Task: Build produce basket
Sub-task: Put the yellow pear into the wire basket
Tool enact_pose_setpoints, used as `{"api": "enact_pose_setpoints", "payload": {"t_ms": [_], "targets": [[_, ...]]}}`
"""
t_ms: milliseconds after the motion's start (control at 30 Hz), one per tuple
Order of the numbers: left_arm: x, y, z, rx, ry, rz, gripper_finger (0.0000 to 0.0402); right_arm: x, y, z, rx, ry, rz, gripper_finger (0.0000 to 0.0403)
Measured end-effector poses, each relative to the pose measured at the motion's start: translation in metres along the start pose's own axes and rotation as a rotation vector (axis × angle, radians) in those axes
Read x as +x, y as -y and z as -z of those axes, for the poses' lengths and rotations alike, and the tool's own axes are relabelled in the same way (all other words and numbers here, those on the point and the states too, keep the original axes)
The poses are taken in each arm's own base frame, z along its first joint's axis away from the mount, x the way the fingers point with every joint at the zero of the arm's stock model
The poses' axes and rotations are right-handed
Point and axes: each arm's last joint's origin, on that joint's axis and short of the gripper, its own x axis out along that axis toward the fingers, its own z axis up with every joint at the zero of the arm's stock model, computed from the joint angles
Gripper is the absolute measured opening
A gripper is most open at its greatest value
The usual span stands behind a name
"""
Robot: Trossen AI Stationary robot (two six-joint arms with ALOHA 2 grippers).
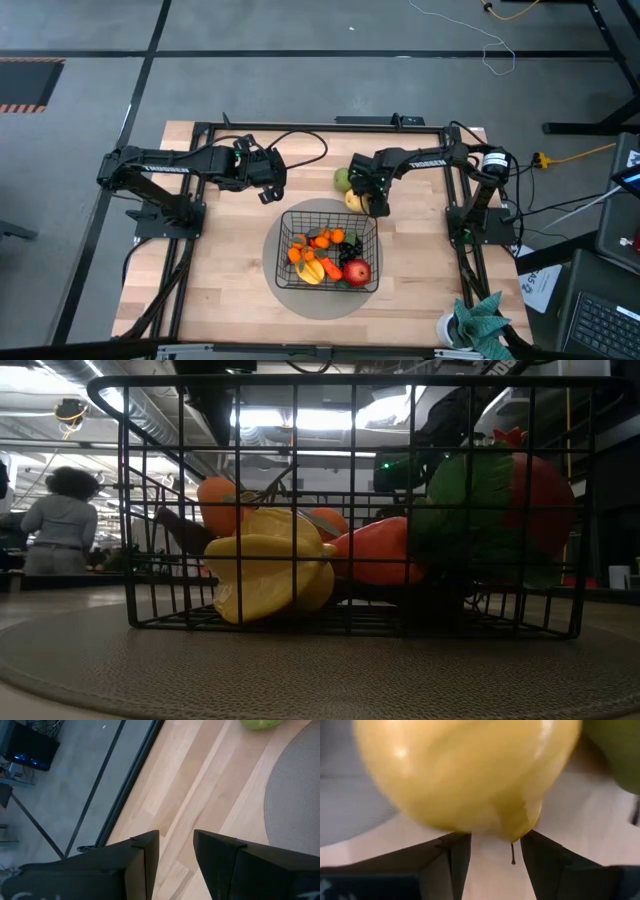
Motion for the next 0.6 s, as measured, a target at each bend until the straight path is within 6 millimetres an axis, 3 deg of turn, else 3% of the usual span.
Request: {"api": "enact_pose_setpoints", "payload": {"t_ms": [300,600], "targets": [[0.0000,0.0000,0.0000,0.002,0.000,0.000,0.0110,-0.0004,-0.0009,-0.0008,0.055,0.016,-0.027,0.0145],[0.0000,0.0000,0.0000,0.008,0.000,0.000,0.0110,0.0034,-0.0024,0.0035,0.118,0.002,-0.027,0.0011]]}}
